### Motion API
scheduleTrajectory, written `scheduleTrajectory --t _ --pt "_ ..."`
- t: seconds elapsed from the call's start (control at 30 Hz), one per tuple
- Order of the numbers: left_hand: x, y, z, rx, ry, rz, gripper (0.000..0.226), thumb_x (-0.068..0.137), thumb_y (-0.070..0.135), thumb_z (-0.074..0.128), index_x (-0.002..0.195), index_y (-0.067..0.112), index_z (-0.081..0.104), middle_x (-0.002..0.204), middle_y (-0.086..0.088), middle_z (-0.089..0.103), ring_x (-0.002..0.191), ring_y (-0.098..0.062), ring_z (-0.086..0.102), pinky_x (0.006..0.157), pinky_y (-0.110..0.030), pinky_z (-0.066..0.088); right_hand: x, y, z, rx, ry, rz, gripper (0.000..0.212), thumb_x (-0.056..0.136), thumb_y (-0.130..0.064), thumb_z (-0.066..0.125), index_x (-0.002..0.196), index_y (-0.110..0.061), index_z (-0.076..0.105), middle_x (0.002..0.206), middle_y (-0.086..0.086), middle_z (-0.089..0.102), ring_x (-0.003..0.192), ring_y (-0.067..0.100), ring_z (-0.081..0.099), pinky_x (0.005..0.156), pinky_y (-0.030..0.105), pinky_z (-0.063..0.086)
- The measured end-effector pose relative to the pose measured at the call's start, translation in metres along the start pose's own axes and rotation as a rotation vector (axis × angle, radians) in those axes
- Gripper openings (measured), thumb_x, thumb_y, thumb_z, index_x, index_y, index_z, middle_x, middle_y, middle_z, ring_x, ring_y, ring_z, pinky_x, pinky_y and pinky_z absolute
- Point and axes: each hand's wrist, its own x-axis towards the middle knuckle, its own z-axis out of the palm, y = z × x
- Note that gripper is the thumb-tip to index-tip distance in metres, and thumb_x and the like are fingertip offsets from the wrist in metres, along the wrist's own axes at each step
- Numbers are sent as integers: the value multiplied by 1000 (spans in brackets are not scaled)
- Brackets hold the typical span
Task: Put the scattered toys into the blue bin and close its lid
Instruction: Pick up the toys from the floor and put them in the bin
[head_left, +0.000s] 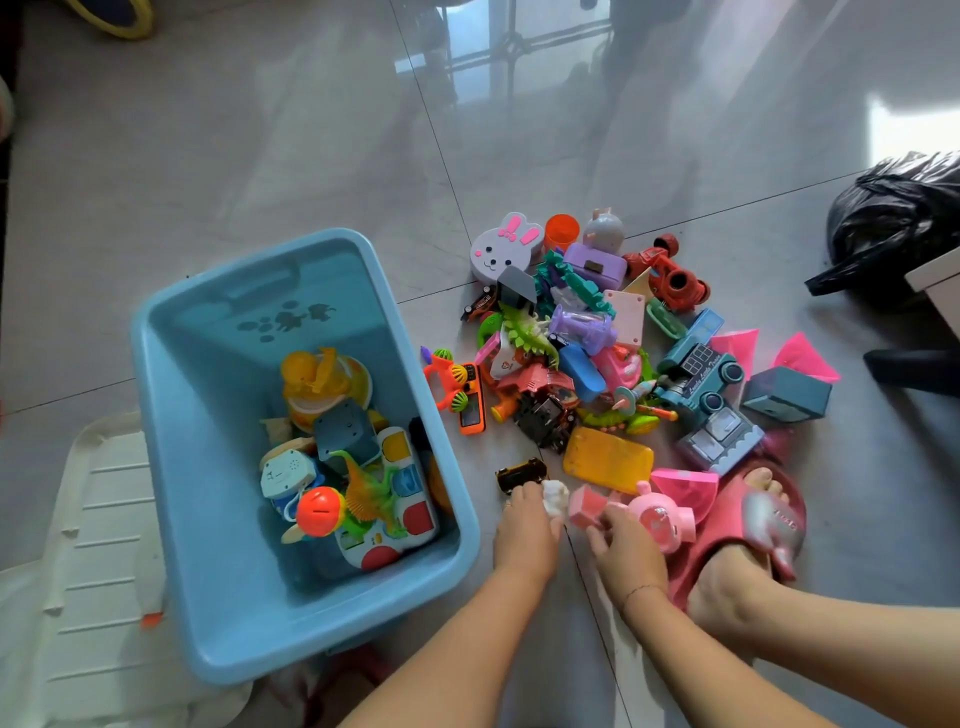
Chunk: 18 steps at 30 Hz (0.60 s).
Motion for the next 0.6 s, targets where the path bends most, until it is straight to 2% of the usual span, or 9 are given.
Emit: scheduleTrajectory --t 0.13,0.17,0.23,0.33,0.4,0.47,0.5,0.57,0.6 --pt "-28 40 -37 -338 248 209 30 86 24 63 111 17 50 107 2 54 96 -14 54 78 -23 44 21 -34 -35 289 327 40 13 88 -20 57 78 -14 53 86 10 59 75 25 54 65 31 37" --pt "-36 52 -52 -439 362 266 31 84 25 65 111 17 52 104 2 56 92 -12 55 78 -20 46 23 -51 -45 368 389 -1 12 89 -20 58 79 -14 53 87 11 58 75 23 52 66 30 37" --pt "-45 73 -90 -633 690 302 31 84 29 66 109 15 54 100 3 60 87 -7 58 76 -16 48 20 -93 -63 483 471 -158 10 89 -19 60 81 -15 55 87 9 57 75 20 51 66 30 38" --pt "-42 72 -164 -812 1243 178 28 83 25 68 104 13 54 97 0 63 77 5 59 68 -7 43 -3 -158 -77 600 425 -476 2 88 -15 60 86 -15 59 87 6 60 77 19 56 68 24 45" --pt "-37 43 -208 -868 1494 40 33 81 21 68 106 5 55 101 0 60 72 9 58 65 -7 42 -25 -191 -76 588 324 -687 3 87 -15 58 87 -13 60 86 3 59 76 15 56 70 22 47" --pt "-35 4 -234 -899 1578 -110 43 79 24 66 111 -1 54 106 0 58 68 7 57 62 -9 44 -46 -212 -67 482 204 -853 11 87 -19 58 93 -10 60 92 3 59 80 12 55 73 23 49" --pt "-35 -15 -239 -893 1581 -184 46 79 25 64 114 -2 53 109 -2 57 72 2 58 64 -9 44 -52 -217 -59 433 137 -900 18 87 -22 58 101 -10 60 100 3 59 86 12 56 78 25 50" --pt "-33 -45 -236 -834 1517 -337 51 78 26 61 120 0 50 121 -10 54 97 -19 59 76 -13 43 -53 -214 -45 401 43 -880 43 86 -28 59 126 -14 50 126 4 50 110 14 53 95 25 46" --pt "-31 -50 -229 -794 1466 -389 55 78 25 60 124 0 47 127 -15 50 109 -27 53 85 -19 42 -46 -205 -39 417 64 -802 53 85 -30 61 133 -16 44 134 4 43 122 14 46 104 24 39"
